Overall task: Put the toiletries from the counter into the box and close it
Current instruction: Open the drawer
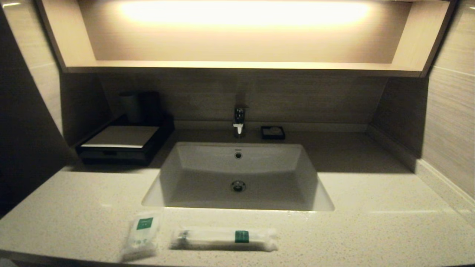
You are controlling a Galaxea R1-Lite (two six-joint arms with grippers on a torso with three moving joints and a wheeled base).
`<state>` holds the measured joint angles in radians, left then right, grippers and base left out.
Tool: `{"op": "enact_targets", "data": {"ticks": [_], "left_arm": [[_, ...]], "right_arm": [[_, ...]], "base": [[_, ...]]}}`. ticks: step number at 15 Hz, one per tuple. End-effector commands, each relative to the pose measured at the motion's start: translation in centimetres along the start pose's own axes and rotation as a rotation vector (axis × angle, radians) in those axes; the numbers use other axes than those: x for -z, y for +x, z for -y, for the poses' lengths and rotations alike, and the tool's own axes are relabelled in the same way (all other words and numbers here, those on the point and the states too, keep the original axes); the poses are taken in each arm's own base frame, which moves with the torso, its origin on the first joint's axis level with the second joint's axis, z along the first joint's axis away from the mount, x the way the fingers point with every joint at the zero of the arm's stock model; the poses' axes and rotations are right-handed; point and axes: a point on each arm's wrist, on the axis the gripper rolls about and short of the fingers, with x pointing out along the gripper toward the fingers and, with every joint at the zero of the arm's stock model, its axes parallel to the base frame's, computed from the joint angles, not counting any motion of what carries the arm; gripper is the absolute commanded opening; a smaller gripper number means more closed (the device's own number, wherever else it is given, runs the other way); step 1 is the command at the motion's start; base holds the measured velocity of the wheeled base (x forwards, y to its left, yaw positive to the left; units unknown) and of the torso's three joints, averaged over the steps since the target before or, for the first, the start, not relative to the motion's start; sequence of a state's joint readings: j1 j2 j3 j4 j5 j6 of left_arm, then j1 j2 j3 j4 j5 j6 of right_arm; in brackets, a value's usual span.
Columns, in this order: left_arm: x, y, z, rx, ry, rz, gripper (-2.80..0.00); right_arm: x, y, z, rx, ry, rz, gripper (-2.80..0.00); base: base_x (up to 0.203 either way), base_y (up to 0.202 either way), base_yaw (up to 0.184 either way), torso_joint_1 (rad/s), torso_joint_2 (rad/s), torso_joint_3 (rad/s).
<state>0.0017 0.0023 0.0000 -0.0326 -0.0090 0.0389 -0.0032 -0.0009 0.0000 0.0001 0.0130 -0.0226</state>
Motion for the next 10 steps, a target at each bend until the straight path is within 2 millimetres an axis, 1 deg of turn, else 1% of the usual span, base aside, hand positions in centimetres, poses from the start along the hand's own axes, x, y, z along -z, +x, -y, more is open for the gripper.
{"op": "enact_targets", "data": {"ticks": [1,10], "left_arm": [[0.56,0.14,0.02,0.000,-0.001,-0.021,-2.80],[0.56,0.14,0.02,-0.001,-0.011,-0.021,-2.80]], "right_arm": [[0.04,0.02,0.00,-0.001,0.000,-0.002,-2.80],[0.04,0.01,0.00,-0.001,0.000,-0.002,-2.80]], "base": [[0.000,0.000,0.000,0.000,0.00,0.000],[0.000,0.000,0.000,0.000,0.00,0.000]]}}
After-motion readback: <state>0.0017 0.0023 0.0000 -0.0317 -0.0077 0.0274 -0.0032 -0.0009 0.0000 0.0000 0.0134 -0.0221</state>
